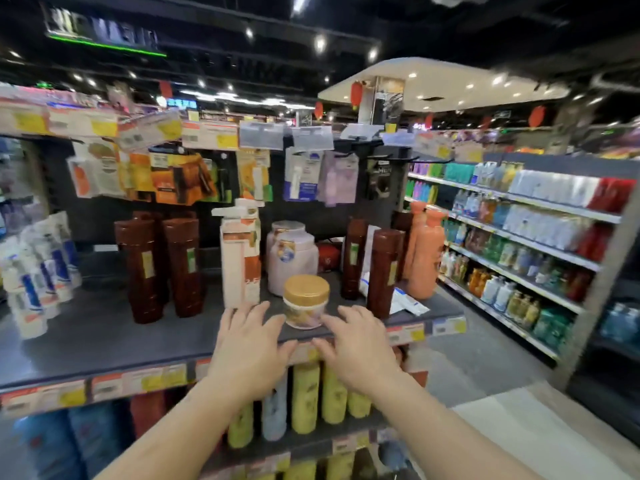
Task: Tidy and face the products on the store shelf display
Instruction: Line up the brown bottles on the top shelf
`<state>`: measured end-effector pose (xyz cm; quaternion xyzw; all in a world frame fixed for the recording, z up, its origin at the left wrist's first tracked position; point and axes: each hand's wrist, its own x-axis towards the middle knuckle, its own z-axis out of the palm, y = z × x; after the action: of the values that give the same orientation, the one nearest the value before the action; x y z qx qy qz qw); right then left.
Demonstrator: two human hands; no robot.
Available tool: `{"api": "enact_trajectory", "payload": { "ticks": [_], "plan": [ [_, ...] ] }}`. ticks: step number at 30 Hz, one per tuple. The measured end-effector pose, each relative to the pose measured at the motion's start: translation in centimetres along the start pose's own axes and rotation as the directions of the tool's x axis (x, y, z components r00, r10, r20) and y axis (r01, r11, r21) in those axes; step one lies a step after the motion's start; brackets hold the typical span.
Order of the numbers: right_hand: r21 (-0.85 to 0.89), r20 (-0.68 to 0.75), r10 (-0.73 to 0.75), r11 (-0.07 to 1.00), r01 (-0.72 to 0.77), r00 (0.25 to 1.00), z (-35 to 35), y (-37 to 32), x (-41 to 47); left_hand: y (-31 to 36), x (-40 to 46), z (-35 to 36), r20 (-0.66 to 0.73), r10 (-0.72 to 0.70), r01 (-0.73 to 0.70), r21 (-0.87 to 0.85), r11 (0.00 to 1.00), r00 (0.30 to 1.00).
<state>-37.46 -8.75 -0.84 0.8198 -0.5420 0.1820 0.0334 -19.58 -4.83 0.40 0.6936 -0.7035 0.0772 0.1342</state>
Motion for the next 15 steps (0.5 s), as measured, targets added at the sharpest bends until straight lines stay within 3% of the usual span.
{"api": "enact_trajectory", "payload": {
  "ticks": [7,10,15],
  "plan": [
    [-0.009,-0.060,0.180,0.983,-0.181,0.982,-1.5,9.3,0.0,7.3,5.7,1.2,-0.004,0.135,-0.135,-0.027,0.990,0.991],
    [-0.004,-0.055,0.216,0.976,-0.217,0.975,-1.4,12.1,1.4,8.2,8.8,1.8,-0.012,0.125,-0.126,-0.073,0.989,0.992],
    [0.165,-0.011,0.285,0.946,-0.279,0.959,-1.1,15.7,5.0,8.9,15.0,2.1,-0.105,0.056,-0.076,-0.191,0.979,0.993]
  ]
}}
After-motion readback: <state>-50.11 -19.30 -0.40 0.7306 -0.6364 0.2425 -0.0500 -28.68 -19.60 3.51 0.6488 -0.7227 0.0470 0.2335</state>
